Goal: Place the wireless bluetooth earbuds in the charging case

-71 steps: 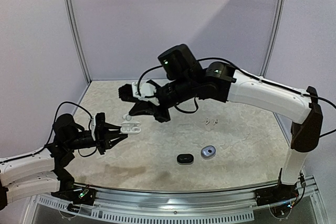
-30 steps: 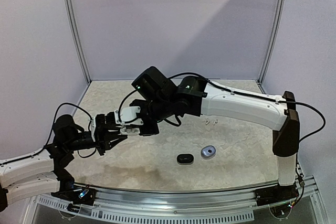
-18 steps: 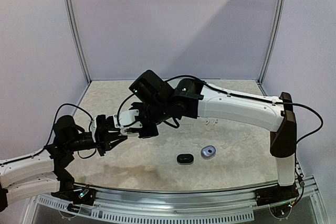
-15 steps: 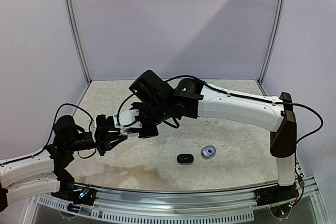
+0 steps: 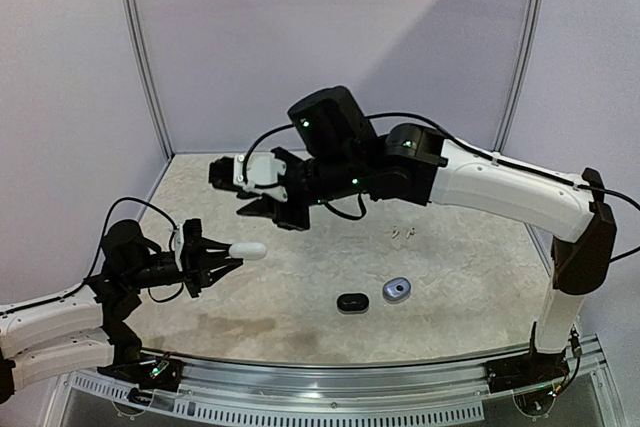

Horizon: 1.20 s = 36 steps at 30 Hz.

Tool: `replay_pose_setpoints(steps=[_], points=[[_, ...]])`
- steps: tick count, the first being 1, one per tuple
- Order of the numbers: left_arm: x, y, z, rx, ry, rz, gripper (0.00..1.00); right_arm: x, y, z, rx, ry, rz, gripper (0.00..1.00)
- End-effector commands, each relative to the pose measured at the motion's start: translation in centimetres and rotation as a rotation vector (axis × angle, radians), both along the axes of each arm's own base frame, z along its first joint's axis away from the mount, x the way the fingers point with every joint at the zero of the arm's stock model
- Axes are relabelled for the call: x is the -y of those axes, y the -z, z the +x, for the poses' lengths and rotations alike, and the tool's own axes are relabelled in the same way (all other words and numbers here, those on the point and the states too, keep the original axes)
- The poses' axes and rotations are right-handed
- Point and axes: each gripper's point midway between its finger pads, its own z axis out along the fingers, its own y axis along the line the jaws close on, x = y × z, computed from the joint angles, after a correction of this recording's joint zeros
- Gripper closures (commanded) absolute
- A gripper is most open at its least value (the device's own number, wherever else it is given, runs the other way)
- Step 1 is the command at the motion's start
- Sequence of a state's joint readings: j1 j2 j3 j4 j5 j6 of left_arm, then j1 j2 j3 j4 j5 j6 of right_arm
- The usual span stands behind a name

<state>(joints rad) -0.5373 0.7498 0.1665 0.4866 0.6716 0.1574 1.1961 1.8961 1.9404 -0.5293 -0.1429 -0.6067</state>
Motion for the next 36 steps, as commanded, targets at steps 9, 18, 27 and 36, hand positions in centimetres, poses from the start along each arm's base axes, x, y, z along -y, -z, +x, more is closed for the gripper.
replay_pose_setpoints(steps=[9, 18, 27, 36], points=[[0.2, -0.4, -0.4, 0.033, 0.013, -0.009, 1.00, -1.3, 5.6, 3.5, -0.097, 0.162, -0.049, 0.66], [0.2, -0.4, -0.4, 0.033, 0.012, -0.007, 1.00, 0.8, 7.1, 0.2, -0.259, -0.028, -0.061, 0.27], [0.2, -0.5, -0.4, 0.034, 0.013, -0.007, 1.00, -0.2, 9.6, 0.3, -0.293, -0.054, -0.106, 0.34], [0.2, -0.4, -0.4, 0.034, 0.012, -0.008, 1.00, -0.8, 11.9, 1.2, -0.293, -0.025, -0.155, 0.50]])
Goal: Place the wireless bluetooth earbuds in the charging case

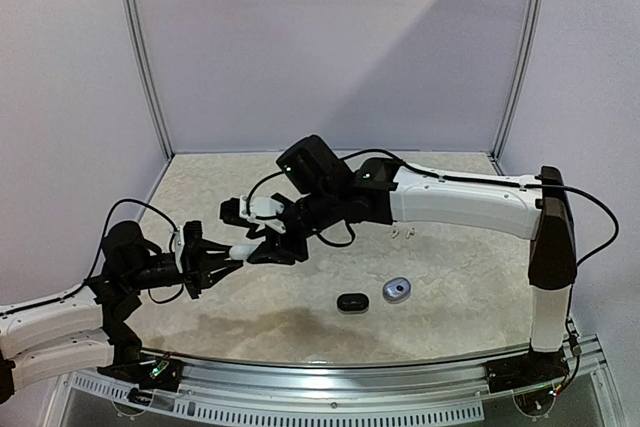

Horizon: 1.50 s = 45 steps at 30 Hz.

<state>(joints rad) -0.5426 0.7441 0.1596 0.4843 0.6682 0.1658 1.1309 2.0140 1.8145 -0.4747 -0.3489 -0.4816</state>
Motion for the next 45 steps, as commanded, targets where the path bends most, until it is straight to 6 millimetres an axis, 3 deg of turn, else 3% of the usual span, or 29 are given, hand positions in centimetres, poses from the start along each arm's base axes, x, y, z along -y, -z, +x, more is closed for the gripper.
replay_pose_setpoints(steps=[1, 3, 6, 8, 9, 10, 11, 12, 17, 21, 24, 25, 28, 33, 37, 42, 45], points=[[0.2, -0.7, -0.2, 0.029, 0.010, -0.013, 1.00, 0.0, 1.5, 0.6, -0.008, 0.011, -0.046, 0.51], [0.2, -0.7, -0.3, 0.029, 0.011, -0.013, 1.00, -0.1, 1.6, 0.5, -0.006, 0.002, -0.044, 0.58], [0.2, -0.6, -0.2, 0.027, 0.011, -0.013, 1.00, -0.2, 1.3, 0.5, -0.009, 0.002, -0.037, 0.84], [0.1, -0.6, -0.1, 0.023, 0.000, -0.017, 1.00, 0.1, 0.9, 0.8, -0.017, 0.006, -0.031, 0.94], [0.0, -0.6, 0.1, 0.022, -0.014, -0.023, 0.85, 0.2, 0.6, 1.1, -0.034, 0.018, -0.025, 0.98], [-0.1, -0.7, 0.4, 0.020, -0.035, -0.033, 0.55, 0.5, 0.2, 1.8, -0.049, 0.038, -0.014, 1.00], [-0.3, -0.8, 0.7, 0.017, -0.057, -0.044, 0.17, 0.9, -0.1, 2.7, -0.076, 0.072, -0.006, 1.00], [-0.3, -0.8, 0.8, 0.018, -0.064, -0.047, 0.03, 1.3, -0.3, 3.8, -0.099, 0.108, 0.001, 1.00], [-0.4, -0.8, 0.7, 0.023, -0.064, -0.044, 0.01, 5.6, 0.2, 10.9, -0.274, 0.430, 0.006, 1.00], [-0.5, -0.7, 0.8, 0.032, -0.072, -0.041, 0.01, 13.2, 3.5, 17.9, -0.543, 0.841, -0.018, 1.00], [-0.5, -0.7, 0.8, 0.036, -0.078, -0.042, 0.01, 20.1, 6.9, 20.3, -0.794, 1.101, -0.008, 1.00], [-0.6, -0.7, 0.8, 0.039, -0.078, -0.043, 0.01, 23.2, 8.9, 20.6, -0.878, 1.202, -0.025, 1.00], [-0.7, -0.7, 0.8, 0.041, -0.086, -0.044, 0.01, 29.4, 12.5, 19.6, -0.983, 1.369, -0.052, 1.00], [-0.8, -0.6, 0.9, 0.036, -0.096, -0.048, 0.01, 36.7, 15.0, 16.5, -1.056, 1.537, -0.073, 1.00], [-0.8, -0.5, 1.1, 0.032, -0.105, -0.049, 0.01, 38.9, 16.4, 14.4, -1.132, 1.562, -0.081, 0.99], [-0.8, -0.6, 1.1, 0.034, -0.106, -0.050, 0.01, 39.0, 18.6, 12.9, -1.210, 1.526, -0.171, 0.94], [-1.0, -0.6, 1.2, 0.042, -0.115, -0.048, 0.01, 39.2, 19.7, 12.5, -1.219, 1.525, -0.223, 0.86]])
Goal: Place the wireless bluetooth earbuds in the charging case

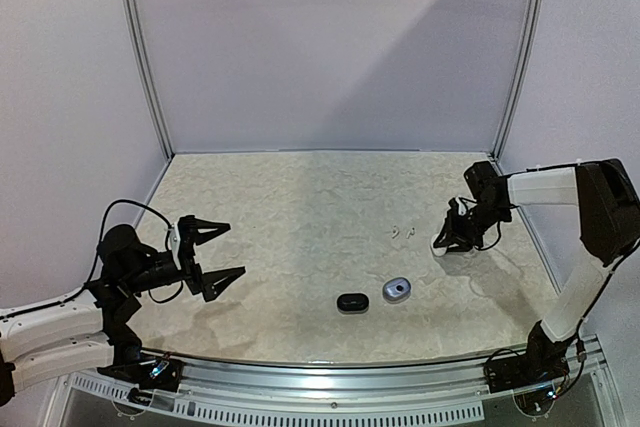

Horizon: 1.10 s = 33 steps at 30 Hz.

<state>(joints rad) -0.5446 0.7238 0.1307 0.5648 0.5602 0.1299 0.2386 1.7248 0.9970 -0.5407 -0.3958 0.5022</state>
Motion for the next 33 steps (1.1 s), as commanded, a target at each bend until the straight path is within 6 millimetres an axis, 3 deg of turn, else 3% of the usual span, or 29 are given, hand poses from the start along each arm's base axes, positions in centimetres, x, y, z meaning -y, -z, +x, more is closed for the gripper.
replay_pose_setpoints(steps=[1, 6, 10, 11, 15, 18, 21, 23, 27, 30, 33], points=[[-0.1, 0.2, -0.1, 0.014, -0.013, -0.001, 0.01, 0.1, 1.7, -1.3, -0.082, -0.035, -0.009, 0.78], [-0.9, 0.1, 1.4, 0.011, -0.110, 0.004, 0.01, 2.6, 1.0, -0.8, -0.082, -0.012, -0.163, 0.35], [-2.4, -0.2, 3.8, 0.009, -0.269, 0.001, 0.01, 4.7, -1.7, 0.6, -0.037, 0.002, -0.303, 0.19], [-2.9, -0.3, 4.5, 0.007, -0.316, 0.002, 0.01, 5.1, -2.9, 1.3, -0.012, 0.007, -0.327, 0.05], [-5.2, -0.6, 6.9, -0.007, -0.503, -0.002, 0.01, 7.0, -8.2, 4.1, 0.110, 0.038, -0.455, 0.01], [-6.7, -0.4, 8.4, -0.034, -0.620, 0.016, 0.01, 9.0, -13.5, 6.9, 0.261, 0.102, -0.630, 0.01], [-7.4, 0.0, 9.4, -0.074, -0.679, 0.040, 0.01, 9.2, -17.2, 9.1, 0.392, 0.144, -0.714, 0.01], [-7.5, 0.3, 9.8, -0.107, -0.685, 0.060, 0.01, 7.1, -18.0, 10.7, 0.444, 0.131, -0.638, 0.01], [-7.9, -0.3, 11.2, -0.093, -0.709, 0.138, 0.01, -2.0, -18.2, 12.9, 0.524, -0.076, -0.397, 0.01], [-9.1, -1.5, 13.3, -0.047, -0.742, 0.263, 0.01, -8.2, -17.6, 12.9, 0.579, -0.277, -0.406, 0.01], [-10.9, 0.0, 15.1, -0.074, -0.722, 0.486, 0.01, -12.6, -16.9, 12.0, 0.635, -0.459, -0.476, 0.01]])
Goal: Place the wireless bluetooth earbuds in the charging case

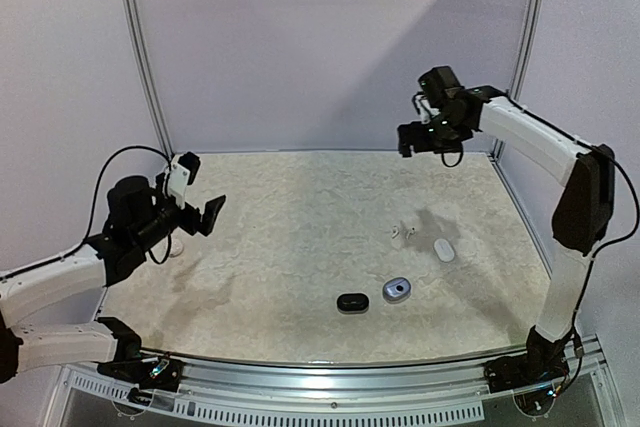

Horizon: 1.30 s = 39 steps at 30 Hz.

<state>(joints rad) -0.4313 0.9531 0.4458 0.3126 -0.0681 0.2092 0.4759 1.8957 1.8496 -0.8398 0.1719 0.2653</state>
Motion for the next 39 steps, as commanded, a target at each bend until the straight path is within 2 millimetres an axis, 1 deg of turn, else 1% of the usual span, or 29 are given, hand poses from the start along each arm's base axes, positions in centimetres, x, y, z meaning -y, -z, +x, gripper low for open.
replay_pose_setpoints(steps=[1, 3, 4, 5, 7, 8, 9, 11, 12, 13, 14, 15, 17, 19, 21, 23, 25, 27, 31, 34, 36, 39], points=[[-3.1, 3.3, 1.9, -0.193, 0.008, 0.331, 0.01, -7.9, 2.9, -1.9, -0.002, -0.304, -0.164, 0.01], [-4.8, 5.9, 1.5, -0.372, 0.044, 0.476, 0.01, -9.3, 3.9, -2.4, -0.004, -0.359, -0.220, 0.01], [-5.9, 7.2, 0.8, -0.482, 0.058, 0.544, 0.01, -9.7, 4.4, -2.6, -0.012, -0.370, -0.230, 0.01], [-7.3, 8.7, -0.8, -0.633, 0.073, 0.618, 0.01, -9.9, 4.8, -2.8, -0.020, -0.378, -0.234, 0.01], [-9.5, 8.8, -1.7, -0.822, 0.057, 0.700, 0.01, -10.0, 5.3, -3.0, -0.034, -0.386, -0.233, 0.01], [-10.5, 8.5, -1.9, -0.918, 0.035, 0.716, 0.01, -10.0, 5.6, -3.1, -0.039, -0.387, -0.234, 0.01], [-11.4, 8.9, -1.8, -1.042, 0.009, 0.719, 0.01, -9.9, 5.8, -3.2, -0.045, -0.387, -0.234, 0.01], [-12.8, 8.4, -1.4, -1.232, -0.087, 0.652, 0.01, -10.0, 6.1, -3.4, -0.049, -0.388, -0.229, 0.01], [-13.3, 8.2, -1.0, -1.290, -0.142, 0.586, 0.01, -10.0, 6.2, -3.4, -0.050, -0.387, -0.226, 0.01], [-13.6, 8.0, -0.5, -1.315, -0.192, 0.514, 0.01, -10.0, 6.3, -3.4, -0.051, -0.388, -0.223, 0.01], [-13.4, 7.9, 0.1, -1.312, -0.232, 0.448, 0.01, -10.0, 6.3, -3.5, -0.052, -0.385, -0.220, 0.01], [-13.2, 7.9, 0.7, -1.287, -0.251, 0.414, 0.01, -9.9, 6.4, -3.6, -0.054, -0.382, -0.219, 0.01], [-13.2, 8.5, 1.3, -1.261, -0.318, 0.351, 0.01, -9.7, 6.6, -3.9, -0.068, -0.377, -0.222, 0.01], [-13.7, 9.8, 1.4, -1.268, -0.392, 0.329, 0.01, -9.5, 6.8, -4.1, -0.077, -0.371, -0.224, 0.01], [-14.1, 11.6, 1.2, -1.295, -0.454, 0.298, 0.01, -9.3, 6.9, -4.4, -0.083, -0.365, -0.225, 0.01], [-13.7, 13.2, 0.6, -1.341, -0.493, 0.235, 0.01, -9.1, 7.1, -4.6, -0.090, -0.359, -0.229, 0.01], [-13.3, 14.6, 0.5, -1.361, -0.538, 0.161, 0.02, -9.0, 7.3, -4.8, -0.098, -0.349, -0.227, 0.01], [-13.3, 15.6, 0.6, -1.359, -0.595, 0.111, 0.05, -9.0, 7.4, -5.0, -0.103, -0.344, -0.227, 0.01], [-14.2, 16.9, 1.5, -1.298, -0.680, 0.100, 0.12, -9.0, 7.7, -5.3, -0.111, -0.343, -0.238, 0.01], [-14.2, 18.6, 1.1, -1.329, -0.704, 0.090, 0.16, -8.8, 7.9, -5.5, -0.120, -0.339, -0.251, 0.01], [-14.1, 19.6, 0.6, -1.350, -0.711, 0.090, 0.16, -8.6, 8.0, -5.6, -0.123, -0.334, -0.261, 0.01], [-14.1, 20.5, 0.6, -1.358, -0.712, 0.096, 0.17, -8.4, 8.1, -5.7, -0.129, -0.332, -0.273, 0.01]])
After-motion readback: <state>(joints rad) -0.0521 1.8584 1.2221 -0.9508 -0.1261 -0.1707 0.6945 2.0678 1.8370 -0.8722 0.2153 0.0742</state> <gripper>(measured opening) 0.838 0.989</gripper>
